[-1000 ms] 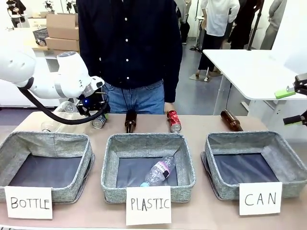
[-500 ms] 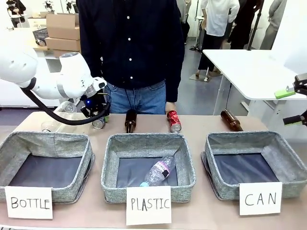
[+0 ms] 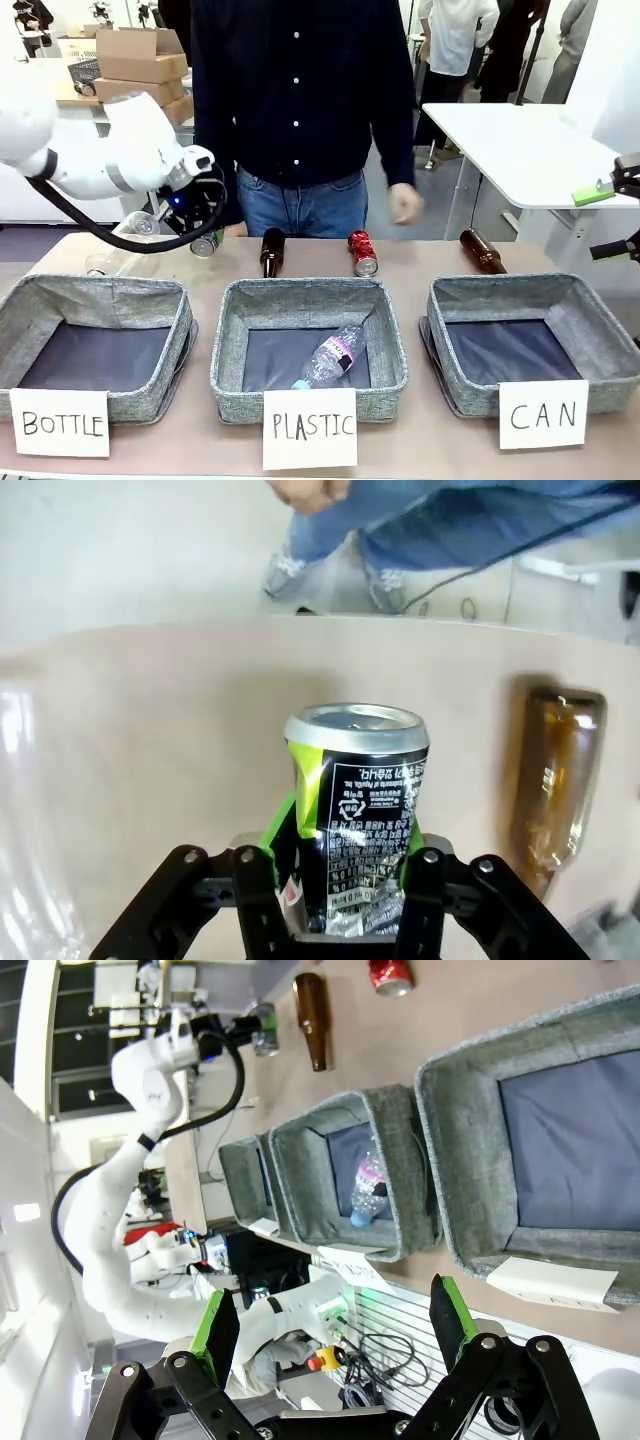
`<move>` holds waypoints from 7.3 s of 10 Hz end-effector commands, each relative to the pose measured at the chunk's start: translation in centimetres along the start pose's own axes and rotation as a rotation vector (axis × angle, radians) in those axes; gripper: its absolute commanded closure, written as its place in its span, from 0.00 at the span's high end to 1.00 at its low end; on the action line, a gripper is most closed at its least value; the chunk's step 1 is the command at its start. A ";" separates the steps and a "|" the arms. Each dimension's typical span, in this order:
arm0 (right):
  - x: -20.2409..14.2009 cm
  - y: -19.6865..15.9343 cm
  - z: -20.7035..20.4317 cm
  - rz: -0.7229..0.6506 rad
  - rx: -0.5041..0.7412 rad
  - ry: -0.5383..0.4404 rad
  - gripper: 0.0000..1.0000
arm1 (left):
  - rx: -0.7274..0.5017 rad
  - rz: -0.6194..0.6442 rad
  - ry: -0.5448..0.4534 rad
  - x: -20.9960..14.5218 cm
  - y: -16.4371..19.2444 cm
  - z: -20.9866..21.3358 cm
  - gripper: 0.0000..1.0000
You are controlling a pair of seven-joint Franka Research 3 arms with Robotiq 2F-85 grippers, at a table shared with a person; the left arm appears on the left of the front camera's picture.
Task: Sort the can waste into the basket.
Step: Pick up the can waste from the table and place it in the right Fabric basket.
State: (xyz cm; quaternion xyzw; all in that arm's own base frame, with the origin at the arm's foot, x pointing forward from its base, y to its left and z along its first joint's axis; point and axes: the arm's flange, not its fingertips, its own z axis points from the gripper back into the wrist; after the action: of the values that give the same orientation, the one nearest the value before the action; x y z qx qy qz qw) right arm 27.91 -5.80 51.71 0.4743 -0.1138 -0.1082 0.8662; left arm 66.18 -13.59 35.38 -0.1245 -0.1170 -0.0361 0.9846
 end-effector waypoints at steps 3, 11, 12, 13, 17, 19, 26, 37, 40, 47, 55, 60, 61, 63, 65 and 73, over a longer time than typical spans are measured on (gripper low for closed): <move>0.3 0.1 -0.1 0.022 0.021 -0.005 1.00 | -0.366 -0.438 0.102 -16.8 4.0 17.3 0.00; 0.0 0.0 0.0 0.000 -0.002 -0.001 1.00 | -0.577 -0.750 -0.022 -28.5 4.1 20.4 0.00; 0.2 2.0 1.9 0.047 -0.074 -0.026 1.00 | -0.596 -0.772 -0.042 -31.1 4.8 19.5 0.43; 0.1 3.3 4.1 0.097 -0.065 -0.021 1.00 | -0.590 -0.955 -0.152 -28.8 -0.6 19.2 0.43; -2.4 -4.6 15.5 -0.047 -0.140 -0.169 1.00 | -0.526 -1.528 -0.428 -28.0 -25.6 21.0 0.43; -4.5 -10.1 19.3 -0.139 -0.012 -0.247 1.00 | -0.585 -1.609 -0.448 -30.0 -35.3 17.7 0.43; -4.8 -8.3 18.4 -0.126 -0.101 -0.233 1.00 | -0.535 -1.795 -0.423 -32.3 -50.5 2.2 0.43; -4.8 -8.3 18.4 -0.126 -0.101 -0.233 1.00 | -0.405 -1.712 -0.287 -31.7 -51.3 4.5 0.97; -4.8 -8.3 18.4 -0.126 -0.101 -0.233 1.00 | -0.360 -1.510 0.178 -32.5 -44.1 9.4 0.97; -3.1 0.3 7.7 -0.014 -0.047 -0.091 1.00 | -0.628 -0.734 0.206 -25.8 -12.8 20.2 0.97; -3.5 8.1 -7.3 -0.148 -0.005 0.127 1.00 | -1.122 -0.143 -0.266 -29.4 10.5 29.5 0.97; -3.5 8.1 -7.3 -0.148 -0.005 0.127 1.00 | -1.122 -0.143 -0.266 -29.4 10.5 29.5 0.97; -3.5 8.1 -7.3 -0.148 -0.005 0.127 1.00 | -1.122 -0.143 -0.266 -29.4 10.5 29.5 0.97; -3.5 8.1 -7.3 -0.148 -0.005 0.127 1.00 | -1.122 -0.143 -0.266 -29.4 10.5 29.5 0.97; -3.5 8.1 -7.3 -0.148 -0.005 0.127 1.00 | -1.122 -0.143 -0.266 -29.4 10.5 29.5 0.97; 1.9 14.1 -19.6 0.124 -0.347 0.259 1.00 | -1.122 -0.143 -0.266 -29.4 10.5 29.5 0.97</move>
State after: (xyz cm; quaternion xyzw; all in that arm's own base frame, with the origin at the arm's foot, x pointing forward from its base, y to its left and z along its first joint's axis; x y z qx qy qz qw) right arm 40.57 19.12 50.79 0.2105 -0.1199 -0.0268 0.9698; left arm 32.53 4.96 53.47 -0.6242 -0.2105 -0.1314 0.7408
